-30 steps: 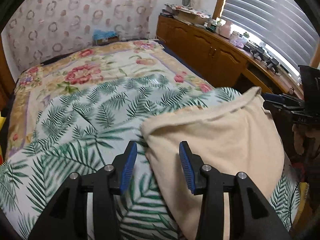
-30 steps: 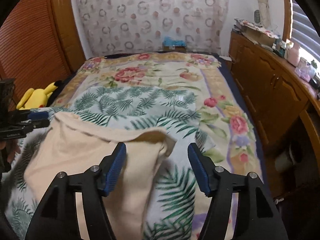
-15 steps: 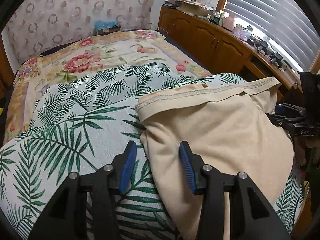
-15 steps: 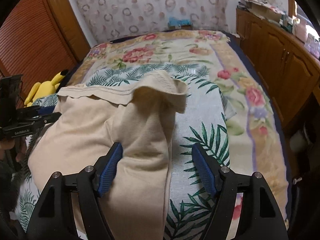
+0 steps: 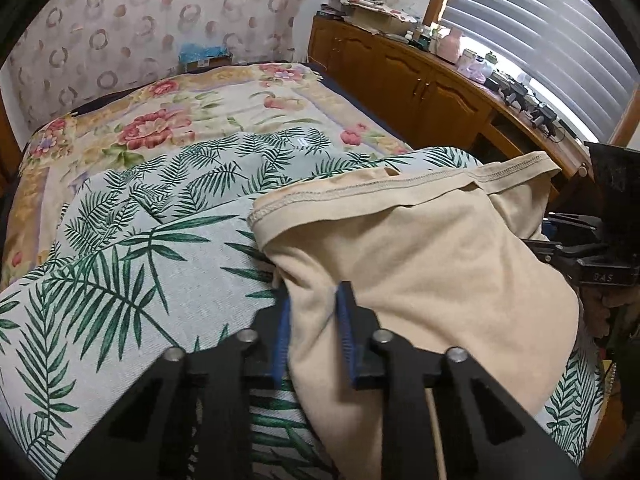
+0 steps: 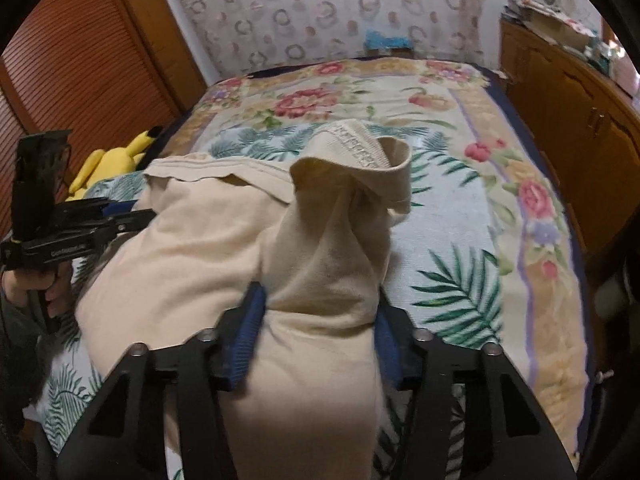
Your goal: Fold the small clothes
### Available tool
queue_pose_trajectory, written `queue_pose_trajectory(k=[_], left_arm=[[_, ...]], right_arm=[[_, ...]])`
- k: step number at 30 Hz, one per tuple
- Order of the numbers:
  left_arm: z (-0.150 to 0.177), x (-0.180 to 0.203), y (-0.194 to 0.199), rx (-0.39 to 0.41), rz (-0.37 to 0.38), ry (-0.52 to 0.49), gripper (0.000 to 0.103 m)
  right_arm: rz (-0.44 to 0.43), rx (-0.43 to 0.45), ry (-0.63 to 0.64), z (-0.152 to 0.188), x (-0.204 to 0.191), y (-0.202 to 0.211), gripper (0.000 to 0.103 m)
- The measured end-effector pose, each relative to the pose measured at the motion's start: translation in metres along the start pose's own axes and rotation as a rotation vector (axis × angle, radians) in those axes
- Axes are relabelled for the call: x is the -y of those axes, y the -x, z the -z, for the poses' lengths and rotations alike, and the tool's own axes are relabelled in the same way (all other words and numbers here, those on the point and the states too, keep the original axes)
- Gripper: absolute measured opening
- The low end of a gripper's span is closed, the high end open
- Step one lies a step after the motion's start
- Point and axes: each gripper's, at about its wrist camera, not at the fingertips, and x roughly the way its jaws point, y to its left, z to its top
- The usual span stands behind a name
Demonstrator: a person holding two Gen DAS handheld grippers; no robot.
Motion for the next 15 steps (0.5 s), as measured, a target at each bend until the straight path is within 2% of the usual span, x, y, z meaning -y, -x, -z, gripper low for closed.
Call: queue_pose_trajectory(k=[3,6,11,15], left_arm=[[0.002,0.005,0.005,0.008,-0.015,-0.018,0.007],[0.005,0.009,0.017,0.035,-0.011,-0.021,0.007],[0.010,0.013,0.055,0.115,-0.003,-0.020,0.006],[0.019,0.009,0.095,0.196,-0.007,0.003,0.006]], right_arm=[[-0.057,-0.005,0.007,-0.001,-0.001,-0.001,0.023],[-0.055,0.013,0.029,0.001,-0.005,0.003,0.017],[-0.023,0.106,0.066,-0.001,-0.023,0.027,0.014],[-0.008,0.185,0.146,-0.013,-0.055,0.050,0.014]])
